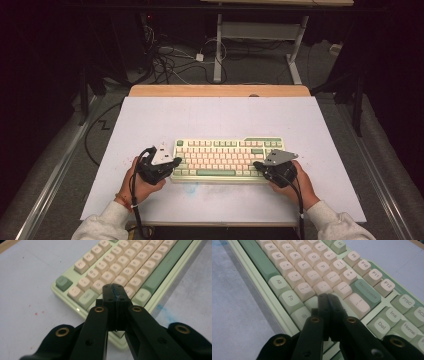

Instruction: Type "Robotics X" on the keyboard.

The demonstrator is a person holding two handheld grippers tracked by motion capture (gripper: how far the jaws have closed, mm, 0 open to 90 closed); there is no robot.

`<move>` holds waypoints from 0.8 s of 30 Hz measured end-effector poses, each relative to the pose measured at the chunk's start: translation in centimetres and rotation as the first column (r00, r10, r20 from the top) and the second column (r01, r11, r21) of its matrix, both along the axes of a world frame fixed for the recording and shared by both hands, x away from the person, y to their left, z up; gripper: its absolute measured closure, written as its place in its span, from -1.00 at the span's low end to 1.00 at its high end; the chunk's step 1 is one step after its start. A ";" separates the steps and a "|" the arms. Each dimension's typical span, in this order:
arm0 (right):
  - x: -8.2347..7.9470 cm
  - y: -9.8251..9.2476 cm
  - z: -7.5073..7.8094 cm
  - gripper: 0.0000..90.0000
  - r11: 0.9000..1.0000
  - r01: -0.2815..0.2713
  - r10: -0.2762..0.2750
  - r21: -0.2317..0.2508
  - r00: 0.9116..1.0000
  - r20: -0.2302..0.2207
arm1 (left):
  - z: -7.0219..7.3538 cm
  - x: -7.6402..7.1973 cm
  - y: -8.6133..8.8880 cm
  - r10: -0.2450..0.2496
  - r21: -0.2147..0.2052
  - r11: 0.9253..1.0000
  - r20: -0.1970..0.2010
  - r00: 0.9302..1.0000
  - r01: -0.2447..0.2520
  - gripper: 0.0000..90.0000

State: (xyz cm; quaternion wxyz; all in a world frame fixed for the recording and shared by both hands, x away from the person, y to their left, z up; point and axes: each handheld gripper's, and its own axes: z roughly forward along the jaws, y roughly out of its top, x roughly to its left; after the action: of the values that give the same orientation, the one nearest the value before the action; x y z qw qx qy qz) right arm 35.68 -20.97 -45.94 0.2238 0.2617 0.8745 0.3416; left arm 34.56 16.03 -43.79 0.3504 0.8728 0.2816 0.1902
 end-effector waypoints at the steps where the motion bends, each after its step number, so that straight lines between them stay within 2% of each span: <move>1: 0.0 0.0 0.0 1.00 1.000 -0.002 0.002 0.001 1.000 0.002 | 0.0 0.2 -0.4 -0.008 0.002 1.000 -0.001 1.000 0.008 0.94; 4: 0.0 0.0 0.0 1.00 1.000 -0.004 0.004 0.000 1.000 0.006 | 0.2 0.8 -1.4 -0.025 0.003 1.000 -0.002 1.000 0.025 0.94; 11: 0.0 0.0 -0.1 1.00 1.000 -0.002 0.002 0.004 1.000 0.005 | 0.4 1.9 -3.3 -0.050 0.034 0.998 -0.008 0.999 0.050 0.92; 14: 0.0 0.0 -0.1 1.00 1.000 0.003 -0.003 0.005 1.000 0.003 | 0.3 2.2 -3.9 -0.049 0.032 0.998 -0.004 0.999 0.049 0.92; 18: 0.0 0.0 -0.1 1.00 1.000 0.002 -0.002 0.005 1.000 0.003 | 0.3 2.8 -4.6 -0.048 0.051 0.998 0.005 0.999 0.047 0.93; 24: 0.0 0.0 -0.1 1.00 1.000 0.001 -0.001 0.004 1.000 0.002 | 0.1 3.8 -5.6 -0.056 0.053 0.997 -0.014 0.998 0.056 0.93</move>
State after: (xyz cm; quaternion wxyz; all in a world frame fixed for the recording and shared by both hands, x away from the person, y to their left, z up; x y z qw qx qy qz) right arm 35.67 -21.00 -46.00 0.2245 0.2620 0.8735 0.3435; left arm 38.32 10.38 -43.71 0.3305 0.8905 0.2541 0.1821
